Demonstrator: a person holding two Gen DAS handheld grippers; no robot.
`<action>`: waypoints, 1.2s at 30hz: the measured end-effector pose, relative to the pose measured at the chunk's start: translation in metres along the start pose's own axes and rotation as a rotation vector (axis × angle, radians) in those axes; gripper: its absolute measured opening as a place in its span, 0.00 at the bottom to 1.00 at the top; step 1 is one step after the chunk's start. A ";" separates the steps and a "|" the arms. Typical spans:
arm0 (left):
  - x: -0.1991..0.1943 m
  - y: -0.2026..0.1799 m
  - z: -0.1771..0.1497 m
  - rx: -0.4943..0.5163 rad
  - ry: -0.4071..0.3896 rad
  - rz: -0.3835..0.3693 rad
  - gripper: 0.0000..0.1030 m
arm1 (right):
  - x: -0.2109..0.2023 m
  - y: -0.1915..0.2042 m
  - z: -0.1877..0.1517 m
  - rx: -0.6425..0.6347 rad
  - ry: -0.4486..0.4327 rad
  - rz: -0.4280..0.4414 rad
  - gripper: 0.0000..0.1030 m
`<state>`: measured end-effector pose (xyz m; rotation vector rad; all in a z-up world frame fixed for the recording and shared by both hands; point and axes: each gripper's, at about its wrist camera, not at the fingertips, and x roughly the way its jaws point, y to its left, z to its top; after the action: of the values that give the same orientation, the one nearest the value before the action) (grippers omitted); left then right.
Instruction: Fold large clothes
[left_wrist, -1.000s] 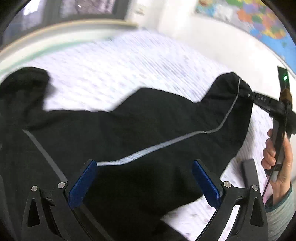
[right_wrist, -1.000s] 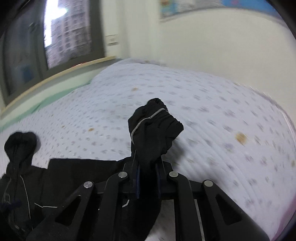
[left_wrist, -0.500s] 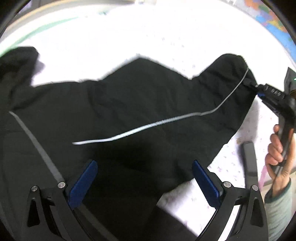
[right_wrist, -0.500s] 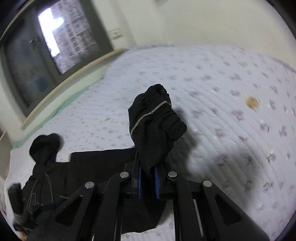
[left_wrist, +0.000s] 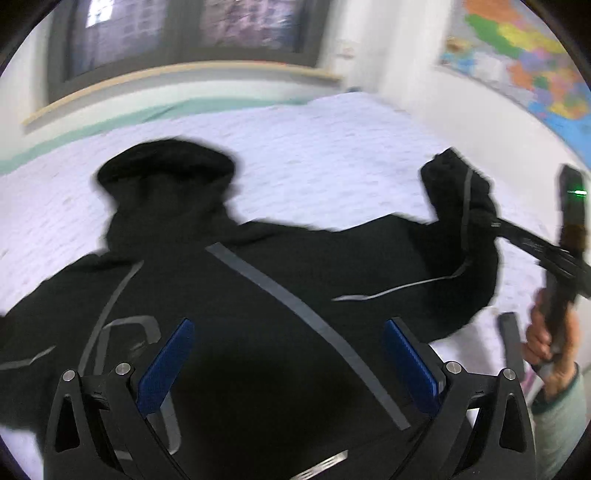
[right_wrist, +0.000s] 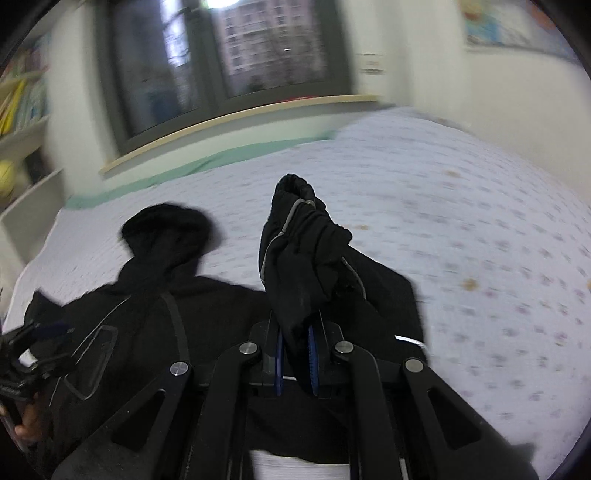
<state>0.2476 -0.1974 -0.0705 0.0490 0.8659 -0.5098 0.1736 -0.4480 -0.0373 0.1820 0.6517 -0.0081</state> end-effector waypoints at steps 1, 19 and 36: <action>-0.001 0.008 -0.005 -0.021 0.000 0.002 0.99 | 0.005 0.017 0.001 -0.027 0.003 0.005 0.13; -0.013 0.138 -0.071 -0.264 0.003 0.002 0.99 | 0.139 0.271 -0.097 -0.332 0.278 0.187 0.15; 0.052 0.160 -0.069 -0.385 0.139 -0.175 0.99 | 0.029 0.180 -0.052 -0.200 0.120 0.171 0.57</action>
<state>0.2982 -0.0609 -0.1800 -0.3495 1.0982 -0.4992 0.1768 -0.2604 -0.0654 0.0450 0.7498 0.2326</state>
